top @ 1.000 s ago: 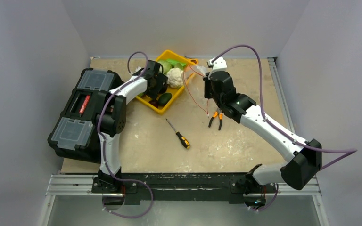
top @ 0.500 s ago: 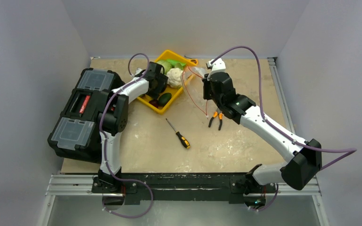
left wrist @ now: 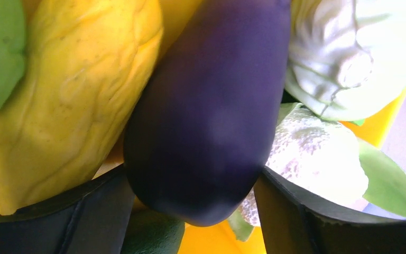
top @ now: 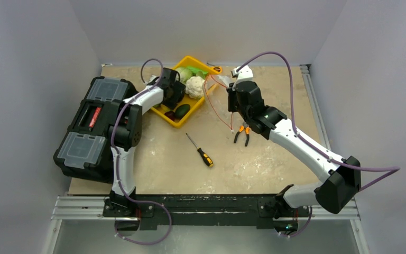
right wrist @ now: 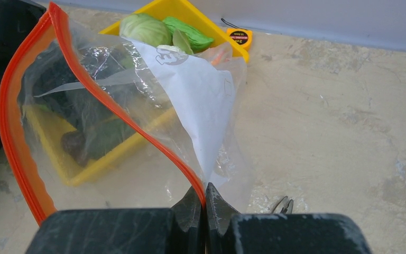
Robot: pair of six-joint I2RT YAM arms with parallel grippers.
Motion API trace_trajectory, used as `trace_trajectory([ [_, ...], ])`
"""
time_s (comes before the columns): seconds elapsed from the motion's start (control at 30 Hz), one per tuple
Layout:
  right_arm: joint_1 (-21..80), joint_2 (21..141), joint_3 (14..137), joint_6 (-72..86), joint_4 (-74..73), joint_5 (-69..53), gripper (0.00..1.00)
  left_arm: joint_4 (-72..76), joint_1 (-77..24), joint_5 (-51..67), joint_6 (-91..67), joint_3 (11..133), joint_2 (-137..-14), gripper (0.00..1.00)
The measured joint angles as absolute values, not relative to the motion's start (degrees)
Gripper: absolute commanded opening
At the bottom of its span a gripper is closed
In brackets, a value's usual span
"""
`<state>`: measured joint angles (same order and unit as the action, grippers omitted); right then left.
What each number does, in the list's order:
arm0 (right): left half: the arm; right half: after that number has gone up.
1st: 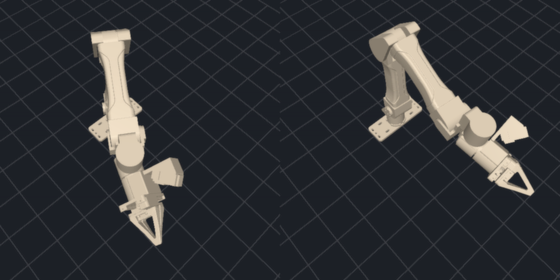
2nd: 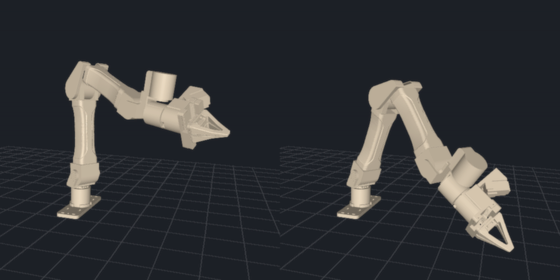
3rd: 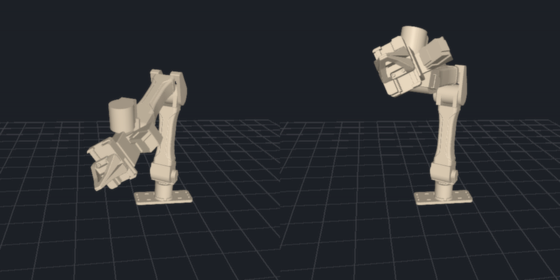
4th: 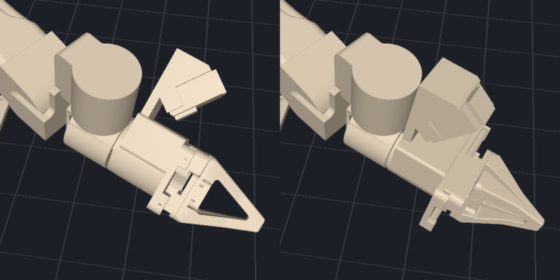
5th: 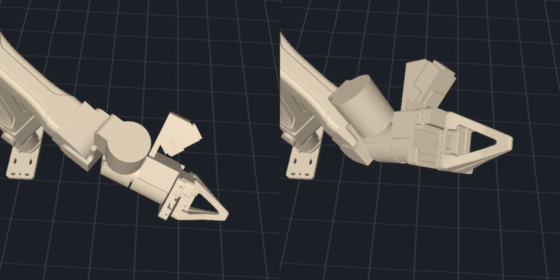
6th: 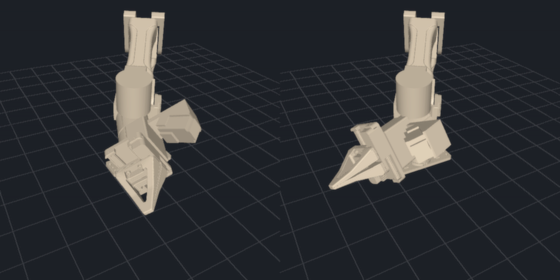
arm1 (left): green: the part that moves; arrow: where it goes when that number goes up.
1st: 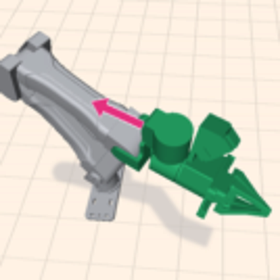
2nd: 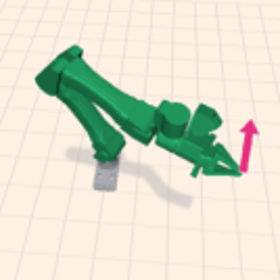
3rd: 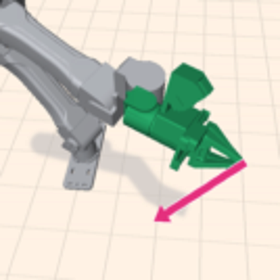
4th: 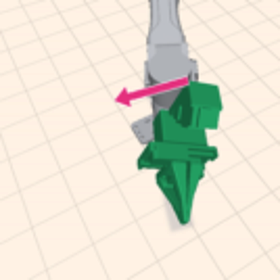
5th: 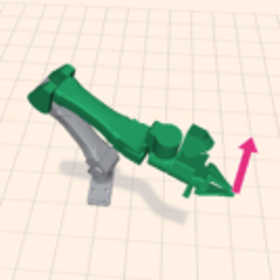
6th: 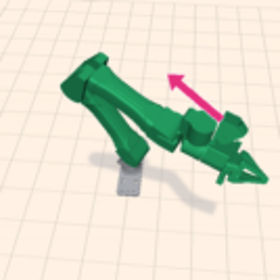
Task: Place the food in the zip-top bag and seal the zipper
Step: Pick up the fake vegetable from the bin.
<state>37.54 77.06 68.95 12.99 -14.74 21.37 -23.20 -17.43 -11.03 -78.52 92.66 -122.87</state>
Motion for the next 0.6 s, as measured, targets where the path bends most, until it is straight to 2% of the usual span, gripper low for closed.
trace_trajectory([
  [0.13, 37.5, 77.1, 68.9, 13.0, -14.7, 21.4, 0.00, -20.8, -16.8, -9.1, -76.9, 92.7, -123.4, 0.43],
  [0.2, 37.5, 77.1, 68.9, 13.0, -14.8, 21.5, 0.00, -20.4, -16.7, -8.9, -75.4, 92.7, -123.4, 0.36],
  [0.37, 37.5, 77.1, 68.9, 13.0, -14.8, 21.5, 0.00, -18.0, -16.4, -7.9, -71.4, 90.5, -122.1, 0.27],
  [0.4, 37.5, 77.1, 68.9, 13.0, -14.8, 21.5, 0.00, -17.4, -16.5, -7.6, -70.5, 89.3, -121.2, 0.23],
  [0.6, 37.5, 77.1, 68.6, 13.0, -14.9, 22.0, 0.00, -15.6, -17.1, -7.0, -64.6, 80.2, -109.6, 0.18],
])
